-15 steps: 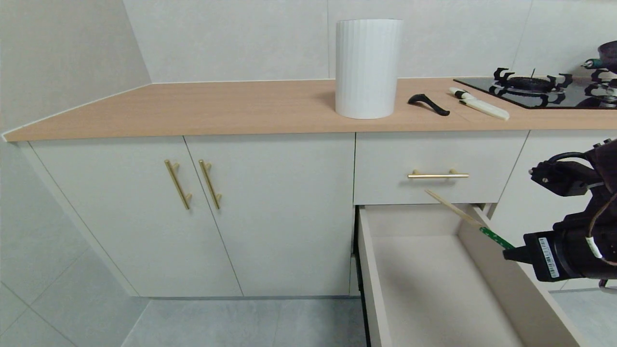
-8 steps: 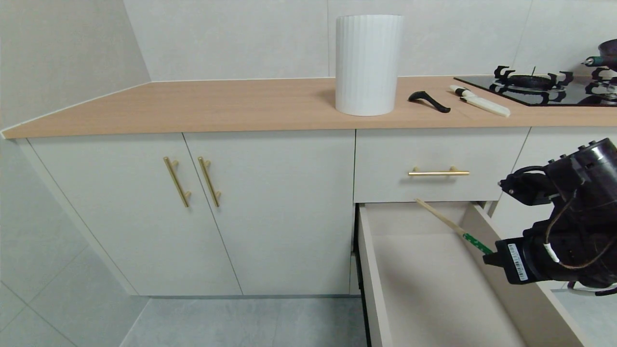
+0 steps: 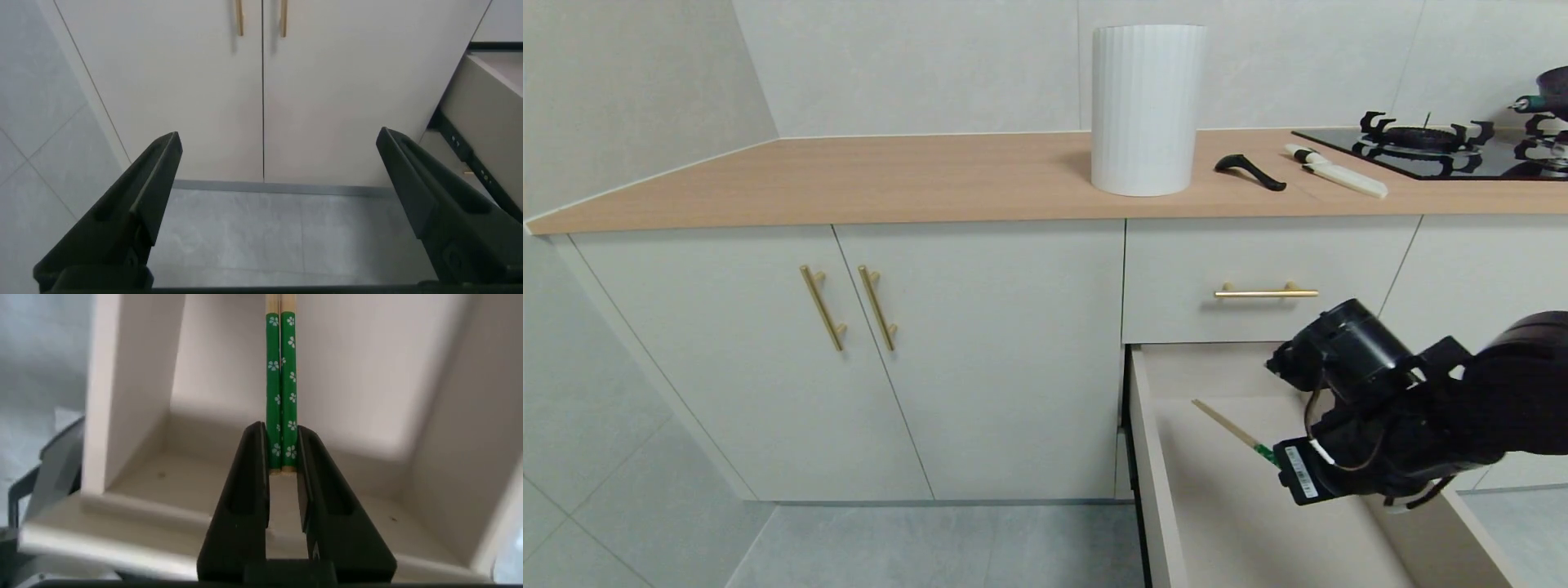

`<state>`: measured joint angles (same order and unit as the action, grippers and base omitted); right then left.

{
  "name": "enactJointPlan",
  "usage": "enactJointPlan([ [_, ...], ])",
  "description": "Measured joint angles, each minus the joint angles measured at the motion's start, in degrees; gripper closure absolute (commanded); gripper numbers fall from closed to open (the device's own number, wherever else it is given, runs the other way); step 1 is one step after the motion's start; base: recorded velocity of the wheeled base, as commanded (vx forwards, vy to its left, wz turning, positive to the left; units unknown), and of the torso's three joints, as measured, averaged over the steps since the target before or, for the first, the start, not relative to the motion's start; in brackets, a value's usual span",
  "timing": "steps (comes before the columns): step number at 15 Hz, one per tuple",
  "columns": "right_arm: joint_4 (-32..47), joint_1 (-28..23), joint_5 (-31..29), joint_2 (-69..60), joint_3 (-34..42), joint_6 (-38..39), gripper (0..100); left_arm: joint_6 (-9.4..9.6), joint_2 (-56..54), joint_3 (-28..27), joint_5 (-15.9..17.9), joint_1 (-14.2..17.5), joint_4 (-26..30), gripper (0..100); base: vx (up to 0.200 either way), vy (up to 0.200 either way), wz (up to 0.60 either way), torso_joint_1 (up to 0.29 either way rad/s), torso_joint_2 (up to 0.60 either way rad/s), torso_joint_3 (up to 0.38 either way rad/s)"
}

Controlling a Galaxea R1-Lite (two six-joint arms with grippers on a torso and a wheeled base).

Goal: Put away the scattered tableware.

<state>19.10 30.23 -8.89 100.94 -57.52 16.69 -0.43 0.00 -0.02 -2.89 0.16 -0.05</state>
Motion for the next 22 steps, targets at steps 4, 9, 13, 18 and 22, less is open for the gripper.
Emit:
enactJointPlan([
  [4, -7.4, -0.6, 0.0, 11.1, -3.0, 2.3, 100, 0.00, 0.0, 0.0, 0.0, 0.0, 0.0, 0, 0.000, 0.000, 0.00, 0.000, 0.00, 0.000],
  [9, -10.8, -1.8, -0.4, 20.9, -6.0, 5.2, 100, 0.00, 0.0, 0.0, 0.0, 0.0, 0.0, 0, 0.000, 0.000, 0.00, 0.000, 0.00, 0.000],
  [13, -12.9, -2.5, -0.4, 25.7, -6.8, 6.2, 100, 0.00, 0.0, 0.0, 0.0, 0.0, 0.0, 0, 0.000, 0.000, 0.00, 0.000, 0.00, 0.000],
  [18, -13.1, -2.6, -0.4, 28.7, -7.2, 7.4, 100, 0.00, 0.0, 0.0, 0.0, 0.0, 0.0, 0, 0.000, 0.000, 0.00, 0.000, 0.00, 0.000],
  [22, -13.8, -2.6, -0.4, 29.9, -7.9, 9.8, 0, 0.00, 0.0, 0.0, 0.0, 0.0, 0.0, 0, 0.000, 0.000, 0.00, 0.000, 0.00, 0.000],
])
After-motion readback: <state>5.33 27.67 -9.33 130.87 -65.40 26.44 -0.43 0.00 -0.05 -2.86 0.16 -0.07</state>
